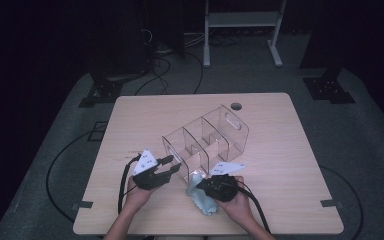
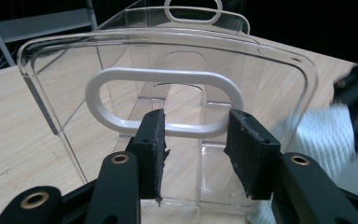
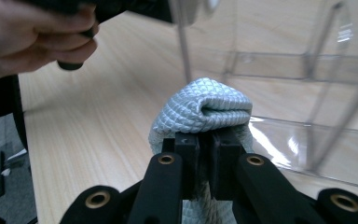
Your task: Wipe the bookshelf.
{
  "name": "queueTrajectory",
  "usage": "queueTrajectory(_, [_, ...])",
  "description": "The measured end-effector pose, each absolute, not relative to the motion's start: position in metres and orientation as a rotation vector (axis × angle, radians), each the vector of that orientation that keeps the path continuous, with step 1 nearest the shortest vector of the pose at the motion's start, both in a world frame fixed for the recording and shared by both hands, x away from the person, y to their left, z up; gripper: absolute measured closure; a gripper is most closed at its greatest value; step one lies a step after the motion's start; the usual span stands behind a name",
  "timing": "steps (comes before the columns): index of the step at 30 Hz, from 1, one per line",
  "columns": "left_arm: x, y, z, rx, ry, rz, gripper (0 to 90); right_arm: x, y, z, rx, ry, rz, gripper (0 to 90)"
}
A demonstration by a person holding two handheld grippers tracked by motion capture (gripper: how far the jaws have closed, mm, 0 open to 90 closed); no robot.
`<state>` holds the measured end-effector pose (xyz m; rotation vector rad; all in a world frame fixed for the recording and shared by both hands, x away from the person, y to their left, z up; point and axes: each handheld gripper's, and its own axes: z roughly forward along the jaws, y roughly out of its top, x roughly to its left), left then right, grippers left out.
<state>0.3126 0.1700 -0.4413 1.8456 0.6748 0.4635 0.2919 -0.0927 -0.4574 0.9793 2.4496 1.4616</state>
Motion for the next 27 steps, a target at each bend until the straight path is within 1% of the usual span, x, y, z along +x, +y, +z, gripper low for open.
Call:
queueTrajectory(7, [0.302, 0.168, -0.437, 1.836, 0.644, 0.434, 51.5, 0.298, -0.123, -0.447, 1.032, 2.377, 1.458, 83.3])
queueTrajectory(8, [0.302, 0.168, -0.437, 1.836, 0.644, 0.434, 49.6, 0.298, -0.123, -0.447, 1.032, 2.377, 1.458, 83.3])
queueTrajectory(9, [0.301, 0.167, -0.437, 1.838, 0.638, 0.428, 49.6, 0.3, -0.133, -0.445, 1.047, 2.355, 1.456, 83.3])
queueTrajectory(15, [0.296, 0.157, -0.437, 1.854, 0.607, 0.404, 42.3, 0.302, -0.159, -0.44, 1.094, 2.293, 1.445, 83.3])
queueTrajectory(19, [0.295, 0.152, -0.436, 1.859, 0.622, 0.416, 37.2, 0.302, -0.172, -0.439, 1.116, 2.267, 1.431, 83.2])
queueTrajectory(22, [0.295, 0.145, -0.435, 1.864, 0.648, 0.446, 28.8, 0.304, -0.18, -0.439, 1.135, 2.247, 1.423, 83.1])
queueTrajectory(23, [0.295, 0.143, -0.435, 1.867, 0.652, 0.458, 27.6, 0.304, -0.183, -0.439, 1.147, 2.241, 1.424, 83.1])
queueTrajectory(26, [0.296, 0.136, -0.435, 1.869, 0.667, 0.468, 28.4, 0.306, -0.19, -0.439, 1.158, 2.223, 1.417, 83.1])
queueTrajectory(27, [0.296, 0.135, -0.435, 1.873, 0.67, 0.47, 30.4, 0.306, -0.193, -0.439, 1.17, 2.218, 1.415, 83.2])
